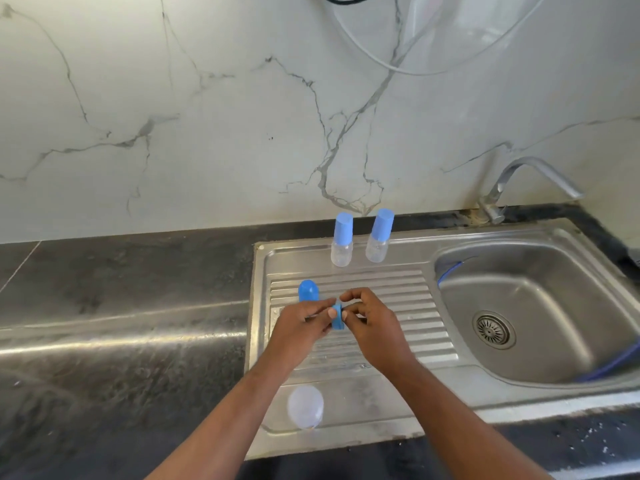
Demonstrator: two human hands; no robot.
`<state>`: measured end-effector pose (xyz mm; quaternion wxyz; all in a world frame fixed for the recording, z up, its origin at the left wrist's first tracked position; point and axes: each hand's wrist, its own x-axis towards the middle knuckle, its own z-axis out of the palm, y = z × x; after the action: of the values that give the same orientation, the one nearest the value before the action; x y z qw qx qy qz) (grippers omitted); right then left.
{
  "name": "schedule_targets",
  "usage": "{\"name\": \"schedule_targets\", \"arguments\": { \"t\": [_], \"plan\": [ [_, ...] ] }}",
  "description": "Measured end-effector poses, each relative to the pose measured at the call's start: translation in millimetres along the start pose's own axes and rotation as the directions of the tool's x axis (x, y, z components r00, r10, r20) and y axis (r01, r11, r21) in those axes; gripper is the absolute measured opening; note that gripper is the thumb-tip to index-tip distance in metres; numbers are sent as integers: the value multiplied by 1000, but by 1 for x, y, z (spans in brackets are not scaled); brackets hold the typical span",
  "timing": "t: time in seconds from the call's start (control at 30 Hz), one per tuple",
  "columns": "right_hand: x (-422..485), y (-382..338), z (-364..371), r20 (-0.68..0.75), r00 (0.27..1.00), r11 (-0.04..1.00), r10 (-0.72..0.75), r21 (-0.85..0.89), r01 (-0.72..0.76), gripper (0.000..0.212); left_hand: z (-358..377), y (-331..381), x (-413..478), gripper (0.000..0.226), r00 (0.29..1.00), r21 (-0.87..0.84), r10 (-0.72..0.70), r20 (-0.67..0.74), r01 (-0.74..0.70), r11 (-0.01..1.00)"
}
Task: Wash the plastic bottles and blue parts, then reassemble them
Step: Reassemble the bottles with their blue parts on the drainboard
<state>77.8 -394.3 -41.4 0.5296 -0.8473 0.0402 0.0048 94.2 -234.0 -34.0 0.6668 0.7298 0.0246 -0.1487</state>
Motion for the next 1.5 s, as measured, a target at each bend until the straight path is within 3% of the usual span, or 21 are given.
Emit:
{"name": "schedule_targets", "arguments": {
  "t": [0.13,0.33,0.43,0.5,0.67,0.87,1.0,1.17,1.23,1.37,1.43,1.5],
  "plan": [
    [-7,-8,18,-59,998,997,13,75,-9,19,-18,-7,-3,30,997,-112,-35,69,43,993],
    [-14,-22,33,22,999,980,26,197,-30,40,-36,-17,1,15,989,33,38,-141,-34,999],
    [-14,-21,39,-68,997,988,24,153,-14,47,-41,-18,1,11,986,55,57,-159,-49,997],
    [-14,-21,40,-68,997,989,20,149,-10,51,-44,-16,-2,9,988,85,78,-131,-67,994],
    [-13,-23,31,161,987,994,-16,109,-1,45,-52,-11,-6,6,997,42,71,4,-71,997],
    [-9,-32,26,122,992,999,-40,25,38,36,-59,-2,1,4,1000,1,16,-3,-16,1000],
    [-11,-32,24,115,992,999,-45,8,45,34,-61,0,0,10,997,-115,-79,-10,77,990],
    [-12,-27,14,241,970,991,2,128,-34,34,-57,4,-5,11,994,7,-55,93,55,998],
    [-12,-27,10,243,970,981,-10,191,-38,35,-57,3,-7,23,991,-70,-73,110,81,994],
    [-17,-28,10,264,963,937,-55,348,-42,34,-53,-1,-7,33,946,-278,-286,150,318,906],
    [-17,-27,12,292,953,937,-84,348,-24,38,-47,0,-10,34,909,-356,-332,252,406,842],
    [-15,-25,15,246,964,956,-105,291,30,43,-41,1,-12,33,916,-442,-308,256,394,806]
  ]
}}
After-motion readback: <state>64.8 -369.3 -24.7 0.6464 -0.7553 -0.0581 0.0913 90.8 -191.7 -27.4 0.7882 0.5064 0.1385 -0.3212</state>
